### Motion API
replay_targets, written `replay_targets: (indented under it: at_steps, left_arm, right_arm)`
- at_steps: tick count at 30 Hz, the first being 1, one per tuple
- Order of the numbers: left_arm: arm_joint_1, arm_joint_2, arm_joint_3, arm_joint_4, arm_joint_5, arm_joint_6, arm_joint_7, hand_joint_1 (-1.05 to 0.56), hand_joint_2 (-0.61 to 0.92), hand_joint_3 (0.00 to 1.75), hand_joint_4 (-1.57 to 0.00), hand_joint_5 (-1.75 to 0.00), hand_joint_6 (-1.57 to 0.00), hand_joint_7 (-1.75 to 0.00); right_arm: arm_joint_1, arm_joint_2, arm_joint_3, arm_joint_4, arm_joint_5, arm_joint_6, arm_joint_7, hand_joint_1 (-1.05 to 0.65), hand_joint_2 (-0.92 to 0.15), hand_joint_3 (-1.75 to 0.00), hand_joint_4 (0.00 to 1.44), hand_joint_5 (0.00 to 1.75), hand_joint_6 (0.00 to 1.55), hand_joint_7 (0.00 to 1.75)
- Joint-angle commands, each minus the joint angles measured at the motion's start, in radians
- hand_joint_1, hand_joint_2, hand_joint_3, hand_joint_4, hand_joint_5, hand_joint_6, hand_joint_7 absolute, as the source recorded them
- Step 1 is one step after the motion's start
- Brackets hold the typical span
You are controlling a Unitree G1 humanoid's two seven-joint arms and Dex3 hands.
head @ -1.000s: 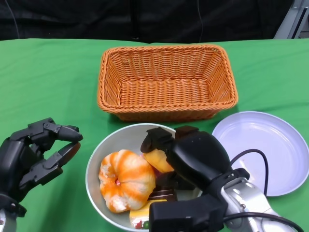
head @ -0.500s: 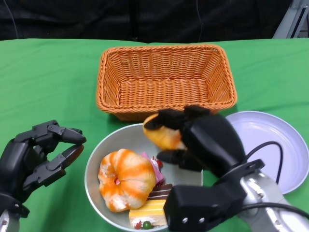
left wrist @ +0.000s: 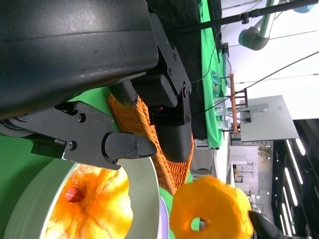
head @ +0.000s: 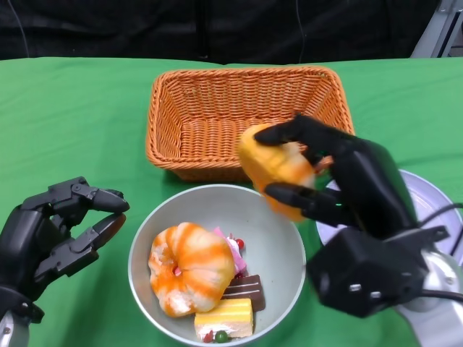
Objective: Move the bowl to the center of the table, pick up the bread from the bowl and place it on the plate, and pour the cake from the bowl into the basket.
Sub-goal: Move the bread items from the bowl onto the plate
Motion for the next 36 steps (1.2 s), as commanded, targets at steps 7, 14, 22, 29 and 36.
replay_targets:
  at_steps: [7,14,22,29,36]
  left_arm:
    - [-0.005,0.035,0.018,0.011,-0.007,-0.004,-0.010,-0.13,0.92,0.28,-0.71,-1.40,-0.91,-0.83]
    - [-0.015,0.042,0.024,0.032,-0.006,-0.012,-0.016,-0.14,0.92,0.29,-0.70,-1.40,-0.90,-0.83]
    - [-0.016,0.042,0.026,0.034,-0.006,-0.012,-0.017,-0.14,0.92,0.29,-0.70,-1.40,-0.90,-0.83]
    - [-0.014,0.043,0.030,0.034,-0.005,-0.008,-0.015,-0.13,0.92,0.31,-0.71,-1.40,-0.91,-0.82]
    - [-0.012,0.048,0.030,0.031,-0.003,-0.010,-0.017,-0.14,0.92,0.30,-0.69,-1.40,-0.90,-0.82]
  right_arm:
    - [0.128,-0.110,-0.125,-0.029,0.031,-0.002,0.060,-0.15,-0.89,0.00,0.67,1.52,0.75,0.96]
    - [0.194,-0.172,-0.163,0.028,0.033,-0.033,0.064,-0.12,-0.88,0.00,0.70,1.35,0.80,0.82]
    - [0.196,-0.177,-0.163,0.034,0.033,-0.039,0.060,-0.12,-0.88,0.00,0.70,1.33,0.82,0.78]
    - [0.115,-0.255,-0.128,0.373,-0.123,-0.240,-0.162,-0.10,-0.86,0.00,0.76,1.15,0.92,0.56]
    - [0.024,-0.257,-0.067,0.555,-0.214,-0.299,-0.286,-0.12,-0.86,0.00,0.76,1.20,0.95,0.51]
